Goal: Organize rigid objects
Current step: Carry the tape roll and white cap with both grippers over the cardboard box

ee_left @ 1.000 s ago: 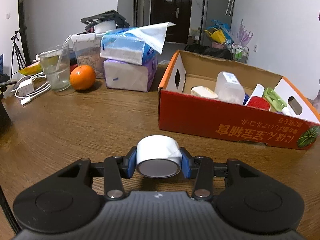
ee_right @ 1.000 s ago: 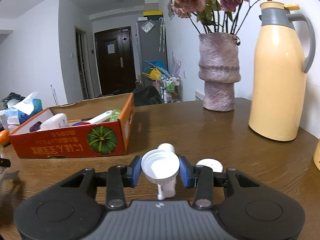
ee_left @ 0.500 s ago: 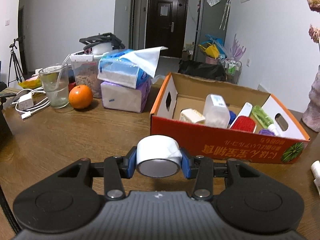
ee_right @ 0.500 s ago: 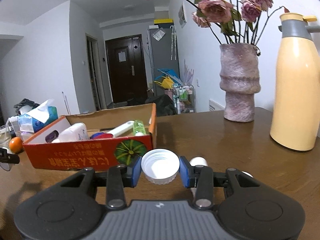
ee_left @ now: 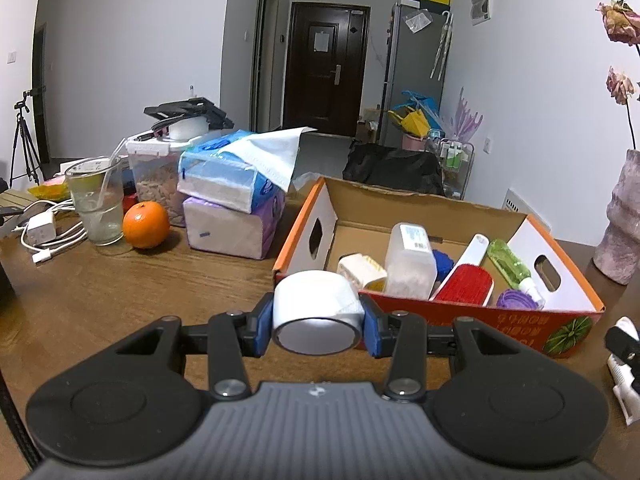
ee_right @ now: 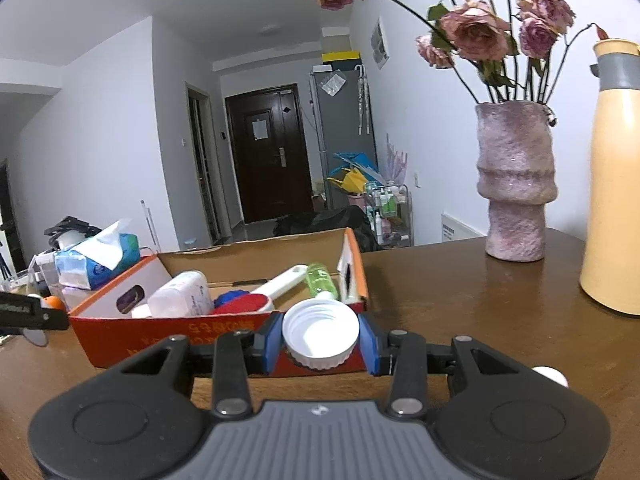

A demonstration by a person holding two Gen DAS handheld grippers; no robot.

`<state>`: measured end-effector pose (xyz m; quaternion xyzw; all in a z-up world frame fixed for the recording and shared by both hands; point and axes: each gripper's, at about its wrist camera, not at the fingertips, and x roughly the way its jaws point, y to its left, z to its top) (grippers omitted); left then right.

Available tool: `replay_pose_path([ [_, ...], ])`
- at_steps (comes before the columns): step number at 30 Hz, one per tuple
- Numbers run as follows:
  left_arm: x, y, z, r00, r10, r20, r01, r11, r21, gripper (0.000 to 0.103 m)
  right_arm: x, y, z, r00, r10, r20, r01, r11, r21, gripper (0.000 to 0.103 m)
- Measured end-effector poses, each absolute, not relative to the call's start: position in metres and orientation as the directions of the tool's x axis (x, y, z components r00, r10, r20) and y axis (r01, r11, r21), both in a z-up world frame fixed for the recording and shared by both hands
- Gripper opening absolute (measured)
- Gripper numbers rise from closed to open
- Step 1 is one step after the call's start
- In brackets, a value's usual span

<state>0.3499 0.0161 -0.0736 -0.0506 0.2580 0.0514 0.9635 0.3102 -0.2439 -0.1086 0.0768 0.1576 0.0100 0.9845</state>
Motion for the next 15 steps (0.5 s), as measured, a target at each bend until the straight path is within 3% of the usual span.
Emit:
replay_pose_path([
  [15,0.375,0.001,-0.068,0.879,0.067,-0.472,-0.115,0.991,-0.074,0.044,0.343,-0.222,-0.101,0.958,0.082,-0.274,-0.03,0.982,0.189,0.039],
])
